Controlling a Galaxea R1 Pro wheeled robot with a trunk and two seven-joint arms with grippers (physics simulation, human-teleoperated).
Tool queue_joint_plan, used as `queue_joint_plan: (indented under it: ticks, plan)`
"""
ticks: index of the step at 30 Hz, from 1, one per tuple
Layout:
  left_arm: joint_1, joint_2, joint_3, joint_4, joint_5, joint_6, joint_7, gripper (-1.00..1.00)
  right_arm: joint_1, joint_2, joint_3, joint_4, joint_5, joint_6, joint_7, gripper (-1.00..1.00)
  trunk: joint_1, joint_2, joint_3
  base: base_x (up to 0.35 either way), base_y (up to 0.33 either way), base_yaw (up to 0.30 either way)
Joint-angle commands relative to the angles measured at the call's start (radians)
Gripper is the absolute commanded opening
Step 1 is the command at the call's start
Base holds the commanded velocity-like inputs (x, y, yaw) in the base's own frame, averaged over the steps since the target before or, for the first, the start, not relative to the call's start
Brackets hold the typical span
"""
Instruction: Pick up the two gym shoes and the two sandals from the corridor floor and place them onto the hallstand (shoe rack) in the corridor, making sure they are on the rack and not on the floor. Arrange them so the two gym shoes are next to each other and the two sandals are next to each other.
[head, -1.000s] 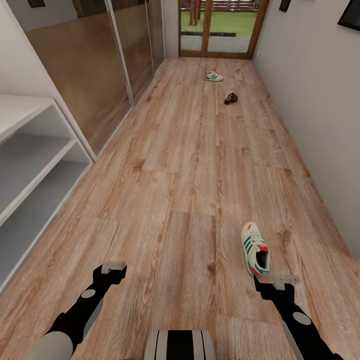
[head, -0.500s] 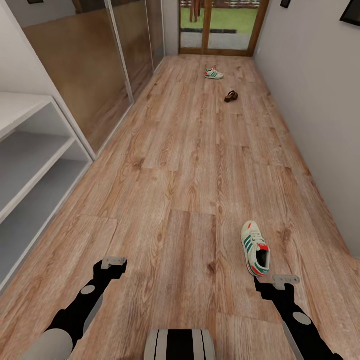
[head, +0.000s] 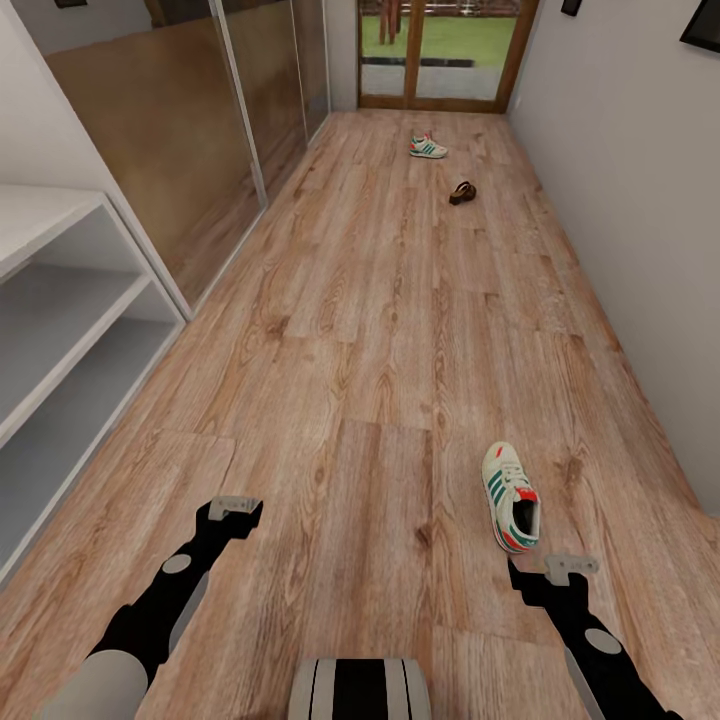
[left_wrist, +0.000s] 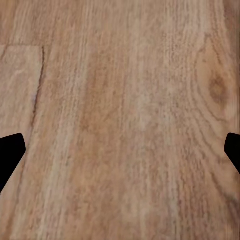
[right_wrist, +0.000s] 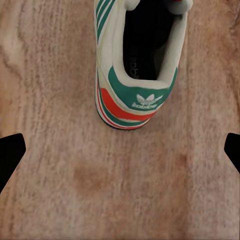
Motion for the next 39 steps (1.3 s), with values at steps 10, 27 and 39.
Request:
queue_joint_plan:
  ticks: [10,27,39]
  plan:
    - [0.000,0.001,0.001,-0.011,-0.004,-0.002,-0.007,1.00,0.000,0.000,0.002,0.029,0.000,0.005,-0.002,1.00,0.000,0.000,-0.001,0.134,0.000,0.000]
    - [0.004,0.003,-0.003,-0.013,-0.006,-0.001,-0.002,1.00,0.000,0.000,0.001,0.032,-0.001,0.006,-0.002,1.00,0.000,0.000,-0.001,0.120,0.000,0.000]
    - [0.007,0.005,-0.002,-0.014,-0.006,-0.003,-0.002,1.00,0.000,0.000,0.000,0.030,-0.001,0.008,-0.003,1.00,0.000,0.000,0.000,0.022,0.000,-0.034]
